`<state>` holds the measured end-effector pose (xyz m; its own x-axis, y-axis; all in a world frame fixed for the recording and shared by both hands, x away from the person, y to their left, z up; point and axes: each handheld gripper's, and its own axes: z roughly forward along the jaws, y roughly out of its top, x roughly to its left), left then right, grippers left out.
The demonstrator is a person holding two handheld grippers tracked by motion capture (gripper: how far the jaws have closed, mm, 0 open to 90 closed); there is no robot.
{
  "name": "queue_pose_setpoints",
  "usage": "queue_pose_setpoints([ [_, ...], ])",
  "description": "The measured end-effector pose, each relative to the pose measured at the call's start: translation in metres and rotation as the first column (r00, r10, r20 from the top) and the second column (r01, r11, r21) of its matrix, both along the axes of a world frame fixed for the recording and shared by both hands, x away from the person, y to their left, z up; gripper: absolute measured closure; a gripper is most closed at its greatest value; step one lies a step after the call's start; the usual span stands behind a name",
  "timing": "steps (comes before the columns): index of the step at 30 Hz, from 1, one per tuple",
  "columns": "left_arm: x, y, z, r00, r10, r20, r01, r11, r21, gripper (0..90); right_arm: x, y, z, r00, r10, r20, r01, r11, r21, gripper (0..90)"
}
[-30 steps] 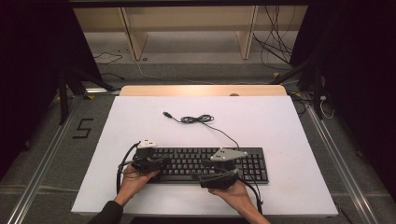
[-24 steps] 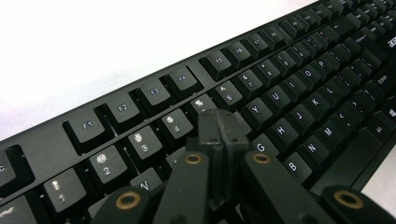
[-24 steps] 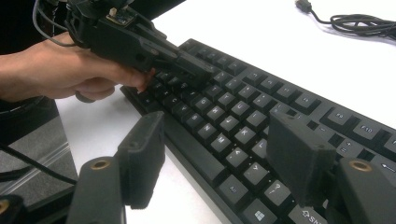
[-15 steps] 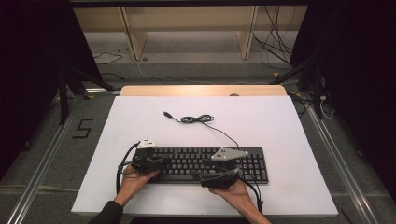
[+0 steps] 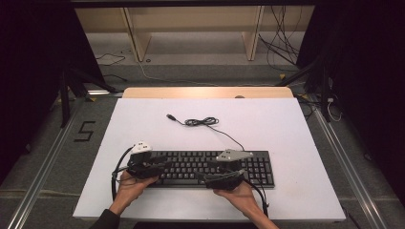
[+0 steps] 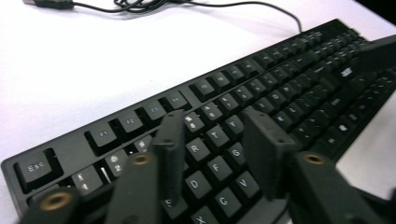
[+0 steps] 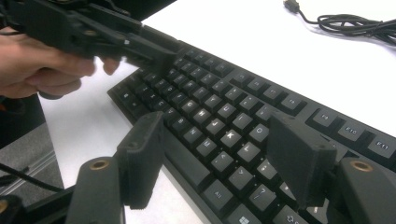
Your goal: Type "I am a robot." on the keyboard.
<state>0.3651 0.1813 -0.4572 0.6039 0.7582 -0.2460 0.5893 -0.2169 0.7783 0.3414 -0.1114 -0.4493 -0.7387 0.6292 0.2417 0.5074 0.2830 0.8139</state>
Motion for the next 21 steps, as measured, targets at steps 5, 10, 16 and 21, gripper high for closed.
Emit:
queue_pose_setpoints([
  [5, -0.006, 0.003, 0.004, 0.9997, 0.0, 0.023, 0.001, 0.9997, -0.026, 43.4, 0.004, 0.002, -0.001, 1.0, -0.003, -0.003, 0.003, 1.0, -0.009, 38.0],
  [10, -0.011, 0.008, 0.005, 0.9995, 0.012, 0.03, -0.01, 0.9983, -0.057, 38.0, 0.007, 0.003, -0.002, 1.0, 0.0, -0.007, 0.0, 0.9999, -0.016, 38.2],
  [16, -0.016, 0.012, 0.004, 0.999, 0.018, 0.042, -0.015, 0.998, -0.062, 34.4, 0.011, 0.006, -0.002, 0.9999, -0.005, -0.015, 0.005, 0.9995, -0.032, 40.7],
  [21, -0.02, 0.014, 0.004, 0.999, 0.02, 0.039, -0.017, 0.9976, -0.067, 32.2, 0.016, 0.008, -0.003, 0.9997, -0.015, -0.019, 0.014, 0.9986, -0.05, 45.1],
])
